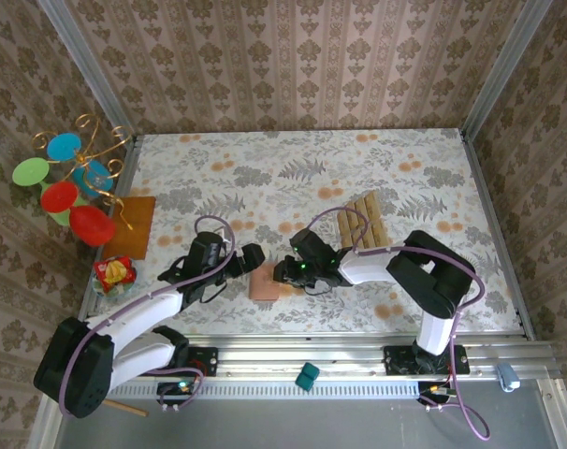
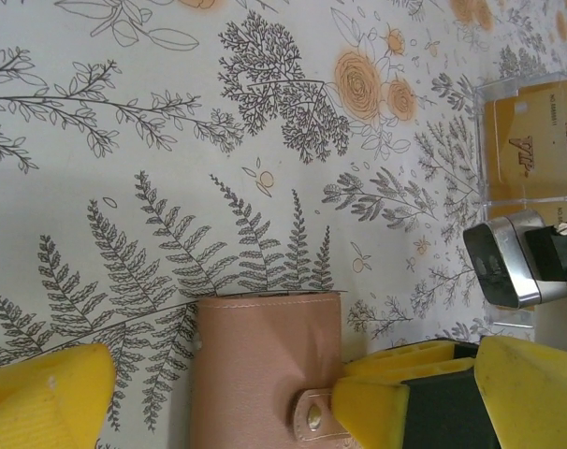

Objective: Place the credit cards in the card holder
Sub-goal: Pick up the card holder from the bottom-center of the table.

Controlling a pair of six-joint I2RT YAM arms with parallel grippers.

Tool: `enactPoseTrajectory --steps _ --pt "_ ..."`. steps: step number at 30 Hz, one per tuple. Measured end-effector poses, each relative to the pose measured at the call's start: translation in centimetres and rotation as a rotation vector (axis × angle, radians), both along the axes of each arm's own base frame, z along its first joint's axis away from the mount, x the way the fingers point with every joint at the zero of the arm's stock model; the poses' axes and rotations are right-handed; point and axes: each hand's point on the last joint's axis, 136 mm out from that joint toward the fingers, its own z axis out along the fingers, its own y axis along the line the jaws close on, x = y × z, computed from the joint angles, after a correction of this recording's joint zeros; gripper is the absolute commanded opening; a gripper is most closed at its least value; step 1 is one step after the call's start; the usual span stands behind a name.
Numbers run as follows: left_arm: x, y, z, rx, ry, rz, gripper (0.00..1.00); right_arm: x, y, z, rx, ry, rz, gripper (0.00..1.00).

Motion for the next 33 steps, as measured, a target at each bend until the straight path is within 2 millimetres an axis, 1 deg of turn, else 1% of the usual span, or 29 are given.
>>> enactPoseTrajectory --steps 3,5,8,10,13,16,18,20,22,26,29,33 --pt "0.0 0.0 0.0 0.001 0.0 0.001 1.0 0.1 0.5 0.4 0.03 0.0 0.001 0.04" --pt "0.0 0.0 -0.1 0.004 0.0 0.001 1.0 0.3 0.6 0.7 0.047 0.006 -0.007 0.0" --pt "0.1 0.0 0.1 0.018 -0.004 -0.008 1.0 0.8 0.3 1.0 0.059 0.006 -0.017 0.0" --pt "0.6 -0.1 0.9 0.032 -0.019 -0.018 1.0 1.4 -0.2 1.8 0.069 0.0 -0.032 0.0" --pt "2.1 -0.1 2.9 0.03 -0.061 -0.018 1.0 2.5 -1.3 4.1 0.09 -0.031 -0.055 0.0" --pt "4.1 0.3 4.8 0.003 -0.093 -0.001 1.0 3.3 -2.3 7.0 0.119 -0.08 -0.071 0.0" --pt "5.3 1.0 5.5 -0.019 -0.095 0.014 1.0 3.8 -3.0 8.9 0.138 -0.115 -0.082 0.0" --pt "6.3 1.2 5.9 -0.034 -0.09 0.016 1.0 4.2 -3.5 10.3 0.153 -0.136 -0.093 0.0" --pt "6.9 0.7 6.5 -0.057 -0.089 -0.007 1.0 4.7 -4.0 11.7 0.169 -0.16 -0.106 0.0" --pt "7.7 -1.1 8.6 -0.13 -0.118 -0.073 0.94 5.1 -4.6 13.3 0.193 -0.184 -0.12 0.0" --pt "8.1 -2.2 9.5 -0.188 -0.135 -0.101 0.89 5.4 -4.5 14.1 0.208 -0.192 -0.117 0.0" --pt "8.1 -3.8 9.7 -0.245 -0.129 -0.131 0.82 5.5 -4.3 14.6 0.225 -0.191 -0.115 0.0"
